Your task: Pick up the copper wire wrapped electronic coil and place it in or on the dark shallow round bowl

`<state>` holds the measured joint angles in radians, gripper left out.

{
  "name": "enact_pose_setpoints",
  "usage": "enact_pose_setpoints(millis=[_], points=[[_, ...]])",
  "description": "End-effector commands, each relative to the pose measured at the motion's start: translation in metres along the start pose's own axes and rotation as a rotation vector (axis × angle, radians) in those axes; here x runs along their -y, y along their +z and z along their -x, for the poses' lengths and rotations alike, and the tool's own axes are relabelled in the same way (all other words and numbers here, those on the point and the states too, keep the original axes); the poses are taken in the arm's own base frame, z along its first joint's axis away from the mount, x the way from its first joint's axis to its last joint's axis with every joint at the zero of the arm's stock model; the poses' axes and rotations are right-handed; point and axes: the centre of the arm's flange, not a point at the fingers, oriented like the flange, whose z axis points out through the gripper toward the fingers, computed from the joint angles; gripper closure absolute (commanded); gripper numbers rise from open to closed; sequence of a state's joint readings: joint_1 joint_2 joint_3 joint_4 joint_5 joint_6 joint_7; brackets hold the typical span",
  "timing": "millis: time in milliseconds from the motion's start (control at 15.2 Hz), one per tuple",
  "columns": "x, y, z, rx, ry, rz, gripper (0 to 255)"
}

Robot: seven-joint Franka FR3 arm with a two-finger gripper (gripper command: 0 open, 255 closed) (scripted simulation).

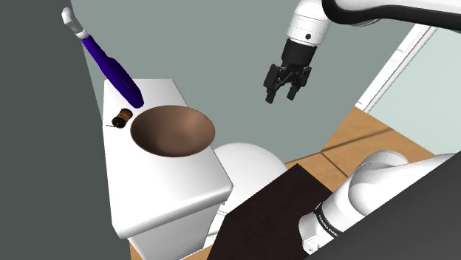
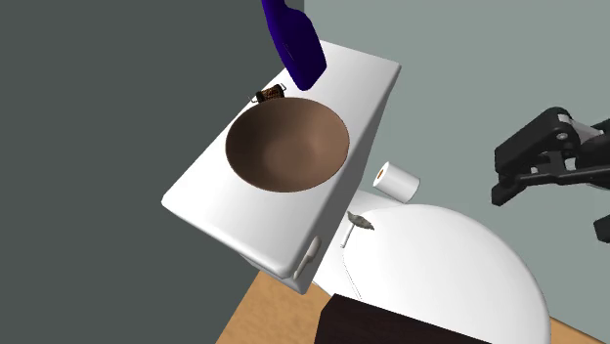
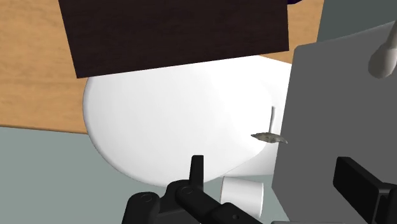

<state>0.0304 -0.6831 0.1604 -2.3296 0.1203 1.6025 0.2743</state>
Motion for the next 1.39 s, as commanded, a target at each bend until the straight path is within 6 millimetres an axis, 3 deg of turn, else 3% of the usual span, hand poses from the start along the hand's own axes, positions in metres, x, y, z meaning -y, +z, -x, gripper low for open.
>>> enact_pose_setpoints(millis=[0,1320], points=[[0.025,0.001,-0.009,0.0,0.008,-0.004,0],[0.264,0.029,-0.107,0.003,0.082,-0.033,0]])
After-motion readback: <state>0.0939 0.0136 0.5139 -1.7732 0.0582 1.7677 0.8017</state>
